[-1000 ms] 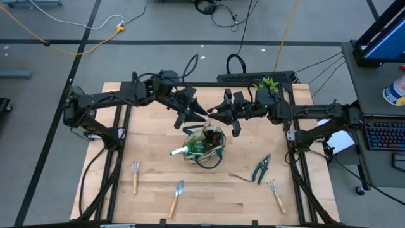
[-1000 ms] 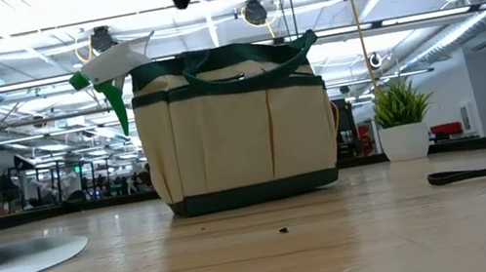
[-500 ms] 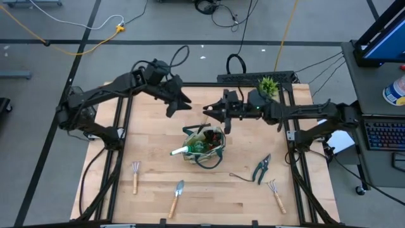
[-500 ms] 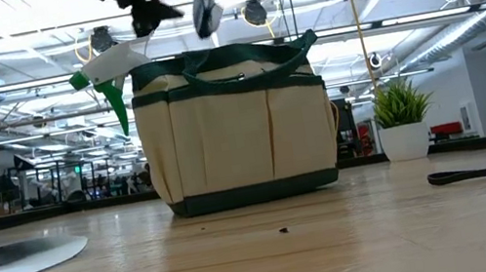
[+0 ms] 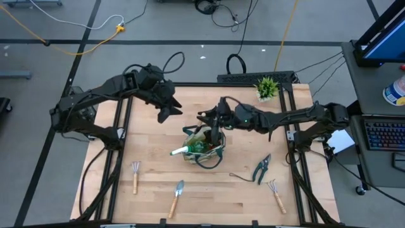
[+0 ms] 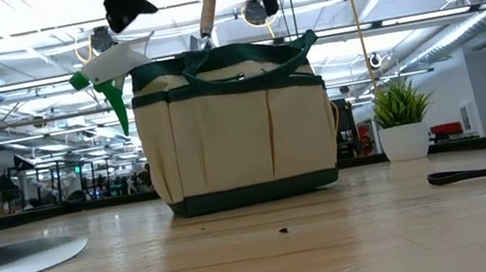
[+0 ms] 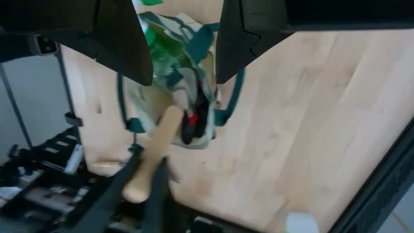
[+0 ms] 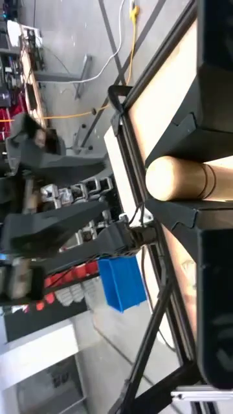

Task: Pick & Place Garden tools in Gardening bag
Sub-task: Put the top trowel into the gardening bag

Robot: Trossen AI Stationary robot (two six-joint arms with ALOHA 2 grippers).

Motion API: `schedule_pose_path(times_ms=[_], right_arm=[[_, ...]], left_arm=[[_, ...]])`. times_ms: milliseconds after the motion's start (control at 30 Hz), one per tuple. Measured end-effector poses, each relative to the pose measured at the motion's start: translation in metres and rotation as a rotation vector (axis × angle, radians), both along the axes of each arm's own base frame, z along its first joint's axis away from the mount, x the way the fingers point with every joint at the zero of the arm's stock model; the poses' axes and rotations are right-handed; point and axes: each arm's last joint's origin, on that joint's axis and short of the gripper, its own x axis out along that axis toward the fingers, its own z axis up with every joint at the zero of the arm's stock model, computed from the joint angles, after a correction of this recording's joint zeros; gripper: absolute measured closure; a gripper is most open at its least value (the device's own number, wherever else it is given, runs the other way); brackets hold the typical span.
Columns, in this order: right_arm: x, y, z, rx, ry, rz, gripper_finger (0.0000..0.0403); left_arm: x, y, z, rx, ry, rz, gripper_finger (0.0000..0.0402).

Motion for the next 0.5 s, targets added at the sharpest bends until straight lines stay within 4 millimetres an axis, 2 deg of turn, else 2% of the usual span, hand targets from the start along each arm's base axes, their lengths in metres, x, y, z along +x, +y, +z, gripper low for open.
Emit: schedule_pose_path(times_ms=[267, 500], right_arm=[[0.0, 0.016, -0.005, -0.041, 0.041, -0.058, 0.0344], [0.002, 0.023, -0.008, -0.042, 0.049, -0.055, 0.0344]], left_arm=[[-0.018, -0.023, 0.02, 0.033, -0.097, -0.064, 0.0227], [-0.022, -0.044, 0.031, 0.06, -0.177, -0.152, 0.0226]])
